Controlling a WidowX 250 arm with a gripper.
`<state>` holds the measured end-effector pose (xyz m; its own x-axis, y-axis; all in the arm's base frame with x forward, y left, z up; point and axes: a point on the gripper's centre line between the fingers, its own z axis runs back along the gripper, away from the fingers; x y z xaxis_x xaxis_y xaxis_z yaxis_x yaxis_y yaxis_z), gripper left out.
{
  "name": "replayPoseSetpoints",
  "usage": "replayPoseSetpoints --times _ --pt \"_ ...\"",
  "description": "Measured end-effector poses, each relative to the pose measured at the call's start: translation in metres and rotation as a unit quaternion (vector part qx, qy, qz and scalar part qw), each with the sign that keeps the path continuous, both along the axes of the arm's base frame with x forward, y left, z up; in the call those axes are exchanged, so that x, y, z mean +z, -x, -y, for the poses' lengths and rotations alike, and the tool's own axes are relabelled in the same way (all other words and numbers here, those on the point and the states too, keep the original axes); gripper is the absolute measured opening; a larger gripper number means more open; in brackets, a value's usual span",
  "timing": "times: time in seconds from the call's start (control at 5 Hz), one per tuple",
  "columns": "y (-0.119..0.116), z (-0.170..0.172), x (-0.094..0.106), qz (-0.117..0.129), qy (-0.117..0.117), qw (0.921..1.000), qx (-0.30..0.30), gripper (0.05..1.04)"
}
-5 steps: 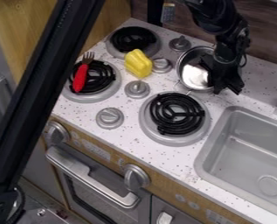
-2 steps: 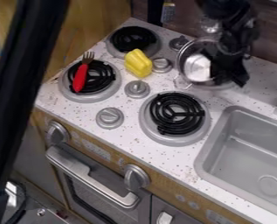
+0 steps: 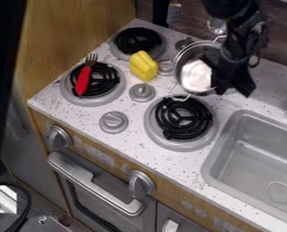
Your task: Carrying the pot from the back burner to the front burner
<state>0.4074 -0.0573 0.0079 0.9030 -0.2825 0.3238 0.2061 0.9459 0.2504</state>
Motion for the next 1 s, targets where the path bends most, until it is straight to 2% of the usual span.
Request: replayPoseSetpoints --times 0.2,0.4,0.6,0.8,1.0 --pt "0.021 0.001 -0.014 -0.039 0.005 0.9991 0.014 0.069" --pt "0.032 0.006 -0.04 -0.087 0.017 0.9961 0.002 0.069" --pt "0.033 0.012 -0.052 -0.12 0.033 0.9921 -0.016 0.069" --pt "0.034 0.016 -0.057 -0.143 0.053 0.9883 -0.008 0.086" --pt "0.035 0.019 -0.061 -0.15 0.06 0.9869 -0.01 0.252"
